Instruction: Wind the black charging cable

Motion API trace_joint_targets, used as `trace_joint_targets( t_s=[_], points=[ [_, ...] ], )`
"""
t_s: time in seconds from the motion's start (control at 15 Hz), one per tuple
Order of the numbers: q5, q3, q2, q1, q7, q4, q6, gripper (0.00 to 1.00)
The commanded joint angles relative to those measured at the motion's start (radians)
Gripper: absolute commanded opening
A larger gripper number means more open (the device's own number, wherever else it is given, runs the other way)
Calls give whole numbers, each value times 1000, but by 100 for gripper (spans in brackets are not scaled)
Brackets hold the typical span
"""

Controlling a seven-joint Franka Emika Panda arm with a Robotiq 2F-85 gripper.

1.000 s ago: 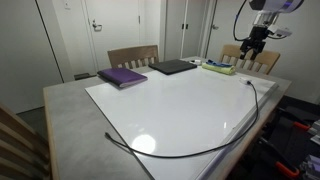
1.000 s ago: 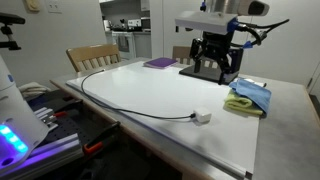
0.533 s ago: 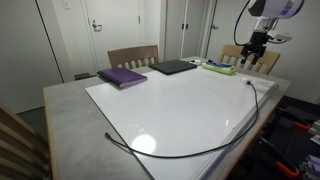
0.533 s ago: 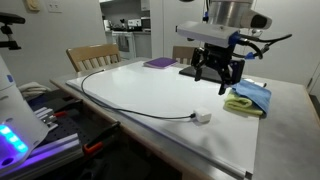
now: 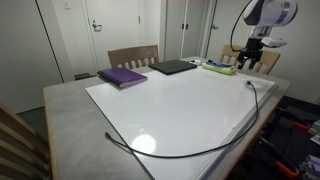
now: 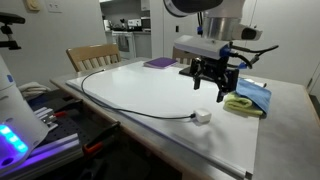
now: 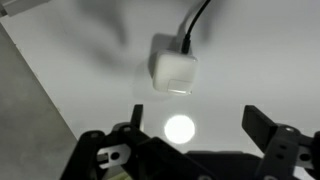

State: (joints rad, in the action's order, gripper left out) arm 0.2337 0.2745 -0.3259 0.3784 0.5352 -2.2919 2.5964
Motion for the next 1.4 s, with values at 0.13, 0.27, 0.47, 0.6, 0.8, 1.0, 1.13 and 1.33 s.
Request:
trace_joint_targets(
  t_s=[0.13, 0.27, 0.47, 0.6, 0.8, 1.0, 1.13, 1.33],
  points=[
    [-35, -41, -58, 37, -67, -9, 89, 100],
    [-39, -42, -76, 45, -86, -6, 103, 100],
    [-41, -43, -99, 60, -110, 0, 107, 100],
    [-39, -48, -110, 71, -119, 0, 104, 100],
    [-29, -68, -124, 88, -112, 0, 106, 100],
    [-14, -102, -127, 113, -87, -7, 126, 100],
    [-19, -114, -131, 122, -84, -10, 144, 95],
    [-27, -126, -136, 138, -76, -13, 169, 68]
  ],
)
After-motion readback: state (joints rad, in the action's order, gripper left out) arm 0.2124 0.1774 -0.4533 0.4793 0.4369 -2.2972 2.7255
